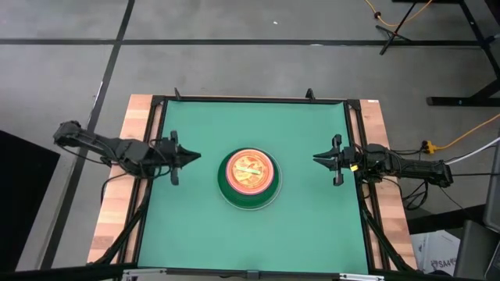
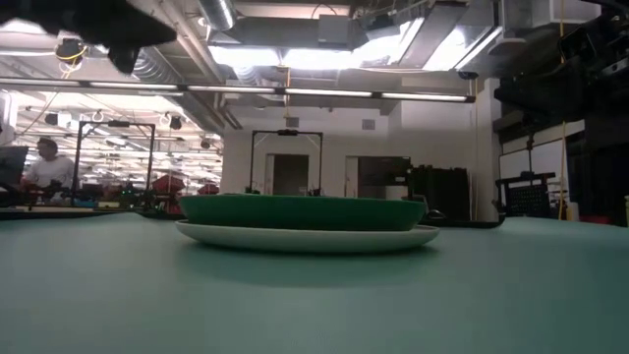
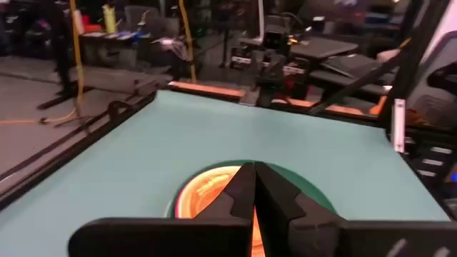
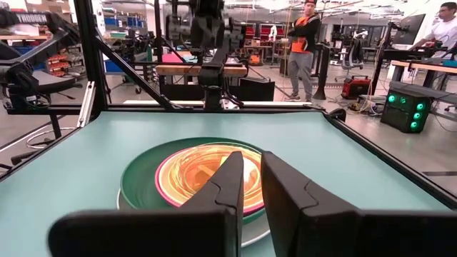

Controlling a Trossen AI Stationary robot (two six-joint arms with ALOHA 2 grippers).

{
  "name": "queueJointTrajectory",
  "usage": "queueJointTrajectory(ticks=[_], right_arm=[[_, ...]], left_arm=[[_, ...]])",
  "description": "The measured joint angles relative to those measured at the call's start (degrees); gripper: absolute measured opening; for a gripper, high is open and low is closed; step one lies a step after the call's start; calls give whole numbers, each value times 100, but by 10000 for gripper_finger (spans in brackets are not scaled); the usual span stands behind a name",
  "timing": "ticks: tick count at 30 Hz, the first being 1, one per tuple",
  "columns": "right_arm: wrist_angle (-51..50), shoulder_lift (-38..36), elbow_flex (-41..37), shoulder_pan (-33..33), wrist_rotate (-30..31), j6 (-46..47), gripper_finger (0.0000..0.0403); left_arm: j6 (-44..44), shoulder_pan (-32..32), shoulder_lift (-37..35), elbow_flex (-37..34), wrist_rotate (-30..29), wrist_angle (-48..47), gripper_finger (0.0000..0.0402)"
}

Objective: Stack plastic plates
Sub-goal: Return to Home Position

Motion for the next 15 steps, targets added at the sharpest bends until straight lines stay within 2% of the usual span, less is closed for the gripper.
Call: queueJointTrajectory(ticks=[5, 9, 15], right_arm=[[0, -1, 0, 0, 2, 0, 40], [0, -1, 0, -4, 0, 0, 40], [0, 1, 0, -4, 0, 0, 40]], left_arm=[[80, 4, -693, -895, 132, 603, 0], [498, 14, -1226, -1461, 135, 1048, 0], [965, 254, -1973, -2023, 314, 1590, 0]])
